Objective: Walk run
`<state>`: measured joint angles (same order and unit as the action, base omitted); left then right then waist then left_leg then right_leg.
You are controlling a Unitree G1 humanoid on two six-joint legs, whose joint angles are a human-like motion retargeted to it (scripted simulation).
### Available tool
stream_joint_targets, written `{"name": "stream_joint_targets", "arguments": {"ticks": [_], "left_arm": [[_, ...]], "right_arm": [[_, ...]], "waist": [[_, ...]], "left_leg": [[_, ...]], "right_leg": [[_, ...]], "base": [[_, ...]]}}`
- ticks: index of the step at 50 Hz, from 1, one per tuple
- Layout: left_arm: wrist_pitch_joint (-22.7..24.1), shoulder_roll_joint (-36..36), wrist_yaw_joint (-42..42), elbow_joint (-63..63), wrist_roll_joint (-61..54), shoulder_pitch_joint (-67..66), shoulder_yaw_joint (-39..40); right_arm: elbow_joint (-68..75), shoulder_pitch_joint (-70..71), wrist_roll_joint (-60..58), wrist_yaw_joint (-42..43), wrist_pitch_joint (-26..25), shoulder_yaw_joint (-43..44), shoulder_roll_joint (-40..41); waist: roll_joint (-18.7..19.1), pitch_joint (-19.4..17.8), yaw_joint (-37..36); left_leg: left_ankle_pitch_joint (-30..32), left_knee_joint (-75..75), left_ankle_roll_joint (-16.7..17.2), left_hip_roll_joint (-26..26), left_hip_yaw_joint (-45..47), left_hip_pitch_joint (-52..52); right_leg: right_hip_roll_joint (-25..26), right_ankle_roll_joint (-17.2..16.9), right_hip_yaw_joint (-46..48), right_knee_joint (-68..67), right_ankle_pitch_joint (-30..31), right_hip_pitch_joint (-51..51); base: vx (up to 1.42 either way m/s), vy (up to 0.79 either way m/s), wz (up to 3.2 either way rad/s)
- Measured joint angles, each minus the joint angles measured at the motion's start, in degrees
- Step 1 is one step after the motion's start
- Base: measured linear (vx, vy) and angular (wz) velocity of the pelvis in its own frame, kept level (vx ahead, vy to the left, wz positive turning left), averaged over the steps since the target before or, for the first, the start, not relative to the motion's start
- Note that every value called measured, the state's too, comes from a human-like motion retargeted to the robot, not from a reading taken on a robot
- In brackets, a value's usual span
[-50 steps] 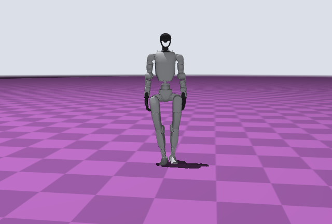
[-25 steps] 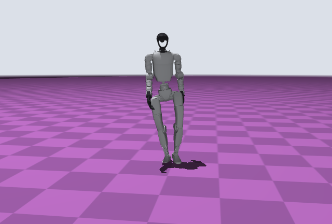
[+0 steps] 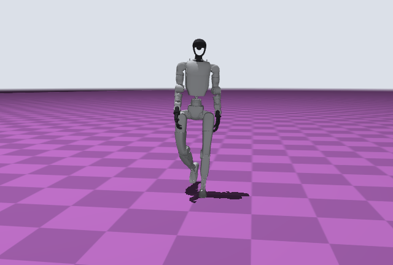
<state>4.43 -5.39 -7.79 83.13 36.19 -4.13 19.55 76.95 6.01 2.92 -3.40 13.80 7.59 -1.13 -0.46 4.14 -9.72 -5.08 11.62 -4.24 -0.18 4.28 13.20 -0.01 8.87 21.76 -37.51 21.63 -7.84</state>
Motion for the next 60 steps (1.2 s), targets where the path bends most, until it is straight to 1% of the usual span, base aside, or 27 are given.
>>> {"name": "stream_joint_targets", "arguments": {"ticks": [2, 3, 6, 10, 16, 18, 20, 22, 23, 25, 27, 28, 29, 30, 32, 33, 35, 37, 40, 45, 48, 50, 53, 55, 57, 58, 60], "left_arm": [[-0.29, -0.34, -3.85, -2.46, -2.46, 3.61, 0.43], [-0.26, -0.82, -5.43, -3.65, -3.63, 5.47, 0.22], [1.04, -2.86, -7.9, -7.47, -6.57, 10.4, -1.69], [3.47, -5.94, -7.94, -11.42, -8.85, 16.79, -3.95], [5.56, -8.63, -8.2, -15.26, -10.77, 24.52, -4.61], [6.01, -8.61, -9.08, -16.46, -12.0, 25.24, -4.96], [6.37, -8.25, -10.57, -17.82, -13.17, 24.9, -5.27], [6.63, -7.6, -11.51, -18.37, -13.86, 23.8, -4.96], [6.79, -7.25, -11.72, -18.15, -13.85, 22.86, -4.61], [6.87, -6.57, -11.72, -17.6, -12.89, 19.11, -4.15], [7.44, -4.57, -9.63, -16.7, -10.08, 14.16, -4.34], [7.76, -3.4, -7.9, -15.93, -8.71, 12.21, -4.41], [7.83, -2.49, -5.97, -14.71, -7.42, 10.57, -4.27], [7.79, -1.72, -3.94, -13.27, -6.17, 9.07, -4.0], [7.22, -1.61, 0.03, -8.89, -4.56, 6.71, -4.04], [6.69, -1.69, 1.72, -6.57, -4.13, 5.41, -4.3], [5.3, -0.8, 4.8, -2.06, -2.9, 3.1, -4.29], [3.63, -0.05, 6.48, 1.97, -1.39, 0.94, -3.39], [1.12, 0.18, 6.33, 6.35, 0.15, -2.68, -2.39], [-1.82, 0.55, 4.3, 9.83, 1.85, -7.55, -0.85], [-2.05, 0.63, 3.47, 10.91, 1.51, -8.91, 0.07], [-2.55, 0.29, 2.62, 11.34, 0.9, -9.04, 0.23], [-3.59, -0.23, 3.2, 10.97, 0.35, -7.82, 0.86], [-3.58, -0.33, 4.22, 10.45, -0.01, -6.93, 0.81], [-3.05, -0.22, 4.76, 9.65, -0.16, -5.54, 1.4], [-2.72, -0.14, 4.81, 9.02, -0.46, -4.26, 1.4], [-1.88, -0.21, 4.37, 7.45, -2.21, -1.69, -0.9]], "right_arm": [[5.64, -0.17, 1.03, 1.66, 1.13, -0.27, -0.61], [7.64, -0.63, 1.7, 1.74, 1.63, 0.18, -0.88], [10.97, -3.28, 1.93, 2.51, 2.93, 2.51, -1.44], [12.78, -7.91, -1.01, 5.62, 3.78, 3.13, -2.83], [15.31, -13.34, -4.22, -0.88, 1.14, 4.06, -4.12], [15.79, -14.99, -4.89, -2.73, -0.06, 4.64, -4.57], [15.73, -16.0, -6.26, -3.77, -1.34, 6.2, -4.69], [15.21, -16.05, -6.81, -4.04, -1.97, 7.36, -4.34], [15.02, -16.1, -6.58, -4.06, -1.99, 7.64, -4.1], [15.14, -16.55, -5.08, -3.93, -1.83, 7.66, -3.53], [14.9, -16.98, -3.08, -3.49, -1.69, 8.62, -2.61], [14.19, -16.61, -2.18, -3.16, -1.42, 8.98, -2.27], [13.23, -16.03, -1.35, -2.84, -1.03, 8.66, -2.02], [12.14, -15.34, -0.56, -2.54, -0.57, 8.0, -1.81], [10.68, -12.4, -0.24, -1.18, -0.57, 6.81, -0.94], [10.15, -10.68, -0.45, -0.56, -0.9, 6.57, -0.57], [8.27, -7.34, -0.42, 0.08, -1.4, 6.85, -0.16], [5.21, -4.09, 0.98, -0.43, -1.48, 6.51, 0.0], [-0.82, 0.61, 3.56, -1.55, -2.34, 4.36, -0.47], [-14.15, 6.97, 0.12, -3.07, -4.16, 3.27, -1.55], [-20.53, 9.9, -0.33, -4.71, -5.42, 2.3, -2.9], [-23.27, 11.08, -0.13, -4.91, -5.27, 2.5, -3.34], [-25.13, 10.07, 0.64, -4.75, -4.12, 2.96, -2.46], [-24.78, 7.17, 1.2, -5.75, -3.49, 2.84, -1.79], [-24.04, 2.18, -1.14, -8.67, -2.81, 2.5, -1.34], [-23.48, 0.05, -3.16, -8.89, -2.36, 1.81, -1.44], [-21.56, -3.46, -7.86, -7.24, -2.11, 0.99, -2.62]], "waist": [[0.72, -0.45, 1.84], [0.47, -0.6, 2.78], [-0.36, -0.31, 6.38], [-1.41, -0.51, 11.55], [-4.24, -1.69, 17.46], [-4.04, -1.2, 18.14], [-4.05, 0.02, 18.26], [-3.99, 1.51, 19.4], [-4.47, 1.86, 20.15], [-6.07, 1.46, 20.01], [-7.03, 2.1, 18.77], [-8.31, 2.17, 17.09], [-9.84, 1.57, 15.48], [-11.48, 0.64, 13.9], [-12.43, -0.62, 14.21], [-12.42, -1.0, 13.31], [-12.7, -1.49, 12.42], [-12.14, -1.92, 11.21], [-10.17, -2.71, 8.85], [-5.41, -5.26, 5.26], [-4.87, -6.21, 2.91], [-4.66, -5.94, 2.06], [-4.67, -4.1, 1.94], [-4.9, -2.75, 0.72], [-5.05, -1.61, -1.18], [-4.38, -1.92, -0.87], [-2.02, -2.76, 1.19]], "left_leg": [[-1.18, -2.91, -0.12, -0.16, -0.33, -3.81], [-1.38, -4.18, -0.2, -0.8, -0.61, -5.23], [-1.78, -7.07, -1.13, -3.37, -2.94, -8.31], [-2.7, -8.66, -3.05, -6.58, -5.35, -12.42], [-7.74, -8.89, -5.97, -10.84, -9.62, -21.58], [-9.0, -8.61, -6.37, -10.74, -10.6, -24.49], [-9.22, -7.68, -6.04, -10.88, -10.82, -26.23], [-6.4, -5.92, -4.56, -10.61, -9.65, -27.13], [-3.51, -4.67, -3.63, -10.87, -9.35, -28.13], [6.29, -1.04, -1.78, -11.6, -6.86, -31.14], [19.11, 6.68, -3.83, -9.93, 0.31, -30.58], [23.48, 12.38, -5.86, -10.55, 3.46, -28.62], [25.35, 18.48, -8.05, -11.64, 6.25, -26.54], [25.98, 24.78, -10.32, -12.97, 8.88, -24.39], [15.89, 37.26, -10.74, -8.51, 11.94, -18.58], [12.45, 41.82, -10.76, -5.52, 13.63, -15.15], [8.77, 44.78, -10.73, -4.33, 15.21, -8.04], [6.29, 41.51, -8.04, -5.36, 14.08, -1.76], [4.55, 29.74, -3.16, -5.41, 12.55, 5.39], [3.91, 3.19, 3.51, -4.71, 2.05, 11.59], [3.86, -7.21, 7.67, -3.46, 0.55, 14.79], [3.9, -8.45, 8.18, -2.92, 1.37, 16.83], [2.9, -1.57, 4.75, -3.04, 1.0, 18.71], [3.44, 3.15, 2.73, -2.47, 2.63, 18.1], [3.9, 8.36, 4.18, -0.55, 1.32, 17.85], [3.76, 10.01, 5.0, 1.15, 0.16, 16.02], [1.59, 10.82, 2.2, 1.69, -2.17, 10.54]], "right_leg": [[0.32, -1.64, -2.39, -11.97, -6.89, 9.59], [0.19, -3.66, -3.53, -15.94, -9.4, 14.26], [-1.77, -6.3, -2.11, -17.75, -16.08, 25.16], [-4.08, -8.0, -1.81, -3.47, -20.63, 34.84], [-6.1, -10.57, -7.07, 28.22, -23.43, 42.01], [-6.24, -10.57, -7.73, 31.44, -23.1, 43.47], [-7.04, -8.56, -7.86, 28.46, -22.92, 44.87], [-7.61, -6.27, -7.36, 23.39, -23.93, 45.38], [-8.28, -5.98, -5.64, 22.42, -21.58, 44.69], [-8.69, -7.79, -8.29, 21.1, -17.55, 40.85], [-10.22, -7.42, -9.37, 18.59, -17.42, 38.06], [-10.98, -7.09, -11.19, 18.38, -18.96, 36.14], [-11.37, -6.5, -12.53, 18.82, -20.48, 33.53], [-11.57, -5.77, -13.64, 19.59, -22.0, 30.57], [-11.46, -5.04, -11.74, 20.82, -24.3, 25.55], [-10.09, -4.55, -11.24, 22.1, -25.18, 23.01], [-10.03, -4.78, -10.08, 24.85, -26.1, 18.85], [-8.43, -4.05, -9.14, 27.11, -26.9, 15.73], [-3.99, -2.67, -8.69, 30.33, -28.93, 10.66], [3.73, -1.96, -8.38, 34.91, -34.28, -0.62], [4.71, -2.48, -9.71, 34.93, -37.61, -6.01], [4.96, -3.87, -10.37, 34.08, -38.33, -8.63], [5.07, -7.33, -10.64, 31.95, -32.48, -11.0], [4.55, -9.67, -10.58, 29.44, -23.58, -12.63], [2.44, -9.68, -8.89, 23.35, -8.95, -12.33], [1.76, -8.71, -7.76, 18.25, -2.72, -11.11], [1.83, -6.91, -3.77, 6.48, 5.5, -7.84]], "base": [[0.5, 0.03, 0.0], [0.46, 0.01, 0.38], [0.79, 0.01, 0.76], [0.68, -0.04, 0.84], [0.87, -0.15, 0.81], [1.0, -0.22, 0.42], [1.17, -0.29, 0.23], [1.02, -0.25, 0.3], [1.35, -0.36, 0.17], [1.3, -0.3, -0.12], [1.1, -0.16, -0.24], [1.29, -0.23, -0.7], [1.25, -0.25, -1.01], [1.03, -0.26, -0.54], [0.97, -0.33, 0.0], [0.86, -0.27, 0.01], [0.68, -0.08, 0.16], [0.95, -0.1, 0.08], [0.85, -0.13, -0.28], [1.01, -0.08, -0.39], [0.96, -0.03, -0.43], [0.9, -0.02, -0.11], [1.42, 0.04, 0.02], [1.08, 0.03, -0.45], [1.57, 0.07, -0.82], [1.59, 0.05, -0.18], [1.22, 0.05, 0.35]]}}
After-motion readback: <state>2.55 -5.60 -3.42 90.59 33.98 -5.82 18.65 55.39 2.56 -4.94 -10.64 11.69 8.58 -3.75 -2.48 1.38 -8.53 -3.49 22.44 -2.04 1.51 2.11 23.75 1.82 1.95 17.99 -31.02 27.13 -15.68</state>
